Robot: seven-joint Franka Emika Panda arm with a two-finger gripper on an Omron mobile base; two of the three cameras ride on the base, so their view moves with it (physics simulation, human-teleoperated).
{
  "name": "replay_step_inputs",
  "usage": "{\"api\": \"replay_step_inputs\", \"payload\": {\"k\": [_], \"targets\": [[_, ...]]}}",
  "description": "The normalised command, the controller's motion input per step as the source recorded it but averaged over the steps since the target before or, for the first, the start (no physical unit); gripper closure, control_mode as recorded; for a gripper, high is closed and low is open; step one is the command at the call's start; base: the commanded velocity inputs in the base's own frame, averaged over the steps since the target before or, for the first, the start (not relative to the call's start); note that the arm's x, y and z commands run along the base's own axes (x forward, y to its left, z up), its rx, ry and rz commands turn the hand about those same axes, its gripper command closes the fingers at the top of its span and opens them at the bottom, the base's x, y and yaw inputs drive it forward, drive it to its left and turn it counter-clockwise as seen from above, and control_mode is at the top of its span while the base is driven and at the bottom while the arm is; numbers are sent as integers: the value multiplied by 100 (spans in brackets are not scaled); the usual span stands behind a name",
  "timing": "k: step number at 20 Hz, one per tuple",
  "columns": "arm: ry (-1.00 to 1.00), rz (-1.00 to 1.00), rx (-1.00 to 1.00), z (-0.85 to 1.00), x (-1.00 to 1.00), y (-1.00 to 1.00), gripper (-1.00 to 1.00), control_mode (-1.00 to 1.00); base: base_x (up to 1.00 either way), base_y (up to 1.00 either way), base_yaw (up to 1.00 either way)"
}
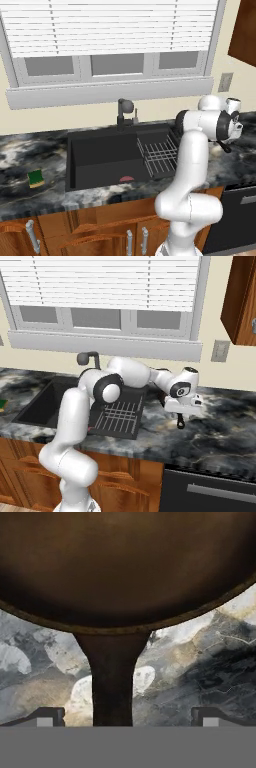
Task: Pick the pan and sponge and place them into the sink. Then turn on the water.
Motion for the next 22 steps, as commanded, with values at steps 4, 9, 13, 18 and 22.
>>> {"api": "replay_step_inputs", "payload": {"k": [4, 9, 13, 18, 22], "targets": [[0, 0, 7, -29, 6, -3, -100, -100, 0, 0, 0], [0, 1, 2, -12, 1, 10, 100, -100, 0, 0, 0], [0, 2, 0, 0, 0, 35, 100, -100, 0, 0, 0], [0, 1, -1, 0, 0, 55, 100, -100, 0, 0, 0], [-4, 4, -3, 0, -1, 68, 100, -100, 0, 0, 0]]}}
